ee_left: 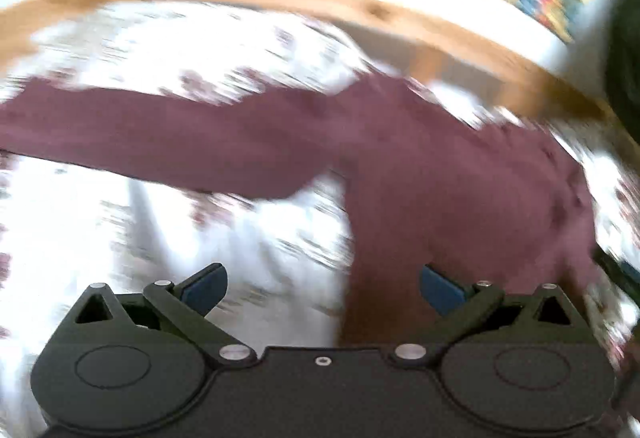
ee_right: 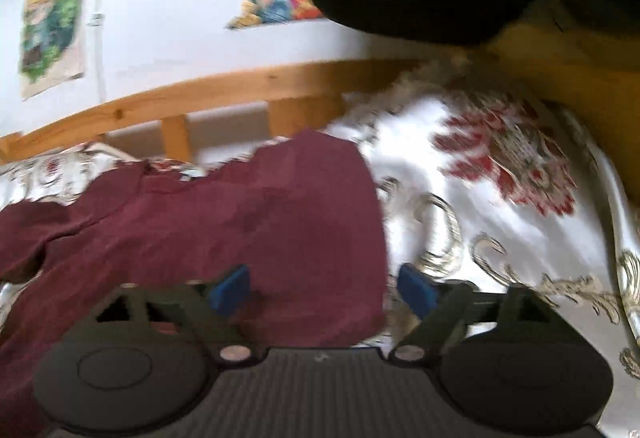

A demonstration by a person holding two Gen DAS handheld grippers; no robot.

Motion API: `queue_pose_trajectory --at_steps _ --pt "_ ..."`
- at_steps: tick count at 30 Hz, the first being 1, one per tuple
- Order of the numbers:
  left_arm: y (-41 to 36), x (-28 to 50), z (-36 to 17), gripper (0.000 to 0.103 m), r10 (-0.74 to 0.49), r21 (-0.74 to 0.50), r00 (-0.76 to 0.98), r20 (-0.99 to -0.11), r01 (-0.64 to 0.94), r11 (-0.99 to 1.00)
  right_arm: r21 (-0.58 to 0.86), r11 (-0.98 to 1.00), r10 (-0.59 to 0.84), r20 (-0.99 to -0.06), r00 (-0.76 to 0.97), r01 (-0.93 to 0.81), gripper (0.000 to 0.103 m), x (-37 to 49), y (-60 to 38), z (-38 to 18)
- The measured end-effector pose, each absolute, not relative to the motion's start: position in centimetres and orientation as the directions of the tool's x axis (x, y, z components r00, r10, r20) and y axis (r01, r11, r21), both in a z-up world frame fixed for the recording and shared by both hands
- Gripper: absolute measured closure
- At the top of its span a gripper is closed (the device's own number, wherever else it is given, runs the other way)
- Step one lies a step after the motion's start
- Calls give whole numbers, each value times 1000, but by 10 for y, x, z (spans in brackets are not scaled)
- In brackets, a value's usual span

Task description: Fold small clothes

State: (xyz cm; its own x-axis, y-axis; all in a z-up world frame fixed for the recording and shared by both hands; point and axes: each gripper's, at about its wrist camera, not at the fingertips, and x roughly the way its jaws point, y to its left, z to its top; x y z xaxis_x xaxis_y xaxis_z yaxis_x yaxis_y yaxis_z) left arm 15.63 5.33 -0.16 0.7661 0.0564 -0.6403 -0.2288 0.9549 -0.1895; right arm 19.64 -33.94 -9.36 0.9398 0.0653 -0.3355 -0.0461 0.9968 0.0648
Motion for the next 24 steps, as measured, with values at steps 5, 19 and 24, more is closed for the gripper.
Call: queue_pose_trajectory --at_steps 5,19,24 --pt "129 131 6 1 213 -205 774 -596 -404 892 -11 993 107 -281 954 -115 1 177 -314 -89" --pt "203 161 37 6 408 348 753 -516 -251 903 -46 984 149 -288 946 -170 0 171 -300 -98" --pt "208 193 32 35 403 452 655 -639 -104 886 -13 991 125 -304 944 -136 0 174 -310 -99"
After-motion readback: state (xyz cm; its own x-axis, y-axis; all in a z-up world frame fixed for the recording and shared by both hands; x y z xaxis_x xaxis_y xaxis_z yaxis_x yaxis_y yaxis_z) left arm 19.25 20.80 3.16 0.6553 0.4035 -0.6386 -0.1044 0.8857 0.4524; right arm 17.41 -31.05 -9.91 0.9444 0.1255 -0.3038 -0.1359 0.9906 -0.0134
